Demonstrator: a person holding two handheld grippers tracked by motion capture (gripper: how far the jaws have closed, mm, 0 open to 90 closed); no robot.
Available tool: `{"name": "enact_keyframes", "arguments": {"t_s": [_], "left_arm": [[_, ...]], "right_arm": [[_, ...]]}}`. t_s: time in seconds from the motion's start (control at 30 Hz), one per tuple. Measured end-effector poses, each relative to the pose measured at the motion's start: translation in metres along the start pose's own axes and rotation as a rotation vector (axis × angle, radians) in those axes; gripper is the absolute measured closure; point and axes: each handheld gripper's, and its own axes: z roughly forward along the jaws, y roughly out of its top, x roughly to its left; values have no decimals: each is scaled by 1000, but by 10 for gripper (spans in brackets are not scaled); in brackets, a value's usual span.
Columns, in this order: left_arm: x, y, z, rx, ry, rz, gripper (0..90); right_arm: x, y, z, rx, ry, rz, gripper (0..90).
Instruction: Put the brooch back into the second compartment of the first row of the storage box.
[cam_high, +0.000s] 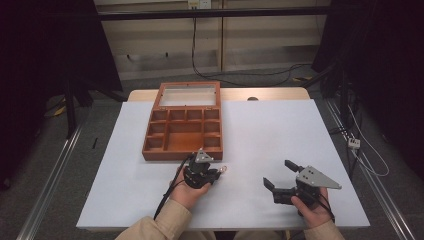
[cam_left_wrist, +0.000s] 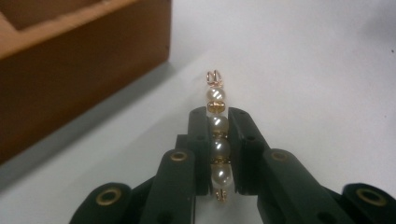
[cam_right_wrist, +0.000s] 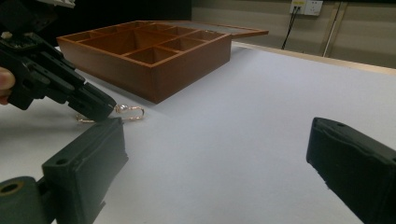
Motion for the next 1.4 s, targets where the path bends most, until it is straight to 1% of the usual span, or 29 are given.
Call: {"name": "enact_keyframes", "arguments": {"t_s": [0.07, 0.1, 0.17, 0.23, 0.3, 0.47, 0.57, 0.67, 0.8, 0.9, 0.93, 0.97, 1.0, 1.13, 1.4], "left_arm": [[3, 2, -3, 1, -19, -29, 802], [4, 2, -5, -5, -18, -29, 802], [6, 4, -10, -3, -29, -38, 802], [7, 5, -13, -7, -28, -38, 802], [7, 8, -17, -15, -41, -40, 802], [8, 15, -27, -25, -58, -40, 802], [11, 19, -34, -40, -67, -51, 802], [14, 24, -41, -37, -67, -46, 802], [20, 31, -52, -52, -80, -57, 802], [24, 36, -60, -62, -74, -61, 802], [26, 38, -63, -62, -65, -58, 802], [28, 40, -66, -63, -71, -55, 802], [29, 42, -69, -69, -58, -57, 802], [35, 48, -76, -73, -40, -56, 802], [45, 54, -82, -86, -22, -66, 802]], "right_arm": [[-1, 0, 0, 0, -3, 1, 41], [-1, 0, 0, 0, -3, 1, 41], [-1, 0, 0, 1, -1, 2, 41], [0, 0, 0, 0, 0, 0, 41], [0, 0, 0, -1, 0, -1, 41], [0, 0, 0, 1, -1, 3, 41], [0, 0, 0, -1, -1, 4, 41], [0, 0, 0, -1, -1, 1, 41], [0, -1, 1, 1, 0, 3, 41], [0, -1, 1, 2, -1, 2, 41], [0, -1, 1, 2, 0, 4, 41], [0, -1, 1, 2, 0, 4, 41], [0, -1, 1, 2, 0, 3, 41], [0, -1, 1, 4, 3, 1, 41], [0, -1, 1, 1, 2, 2, 41]]}}
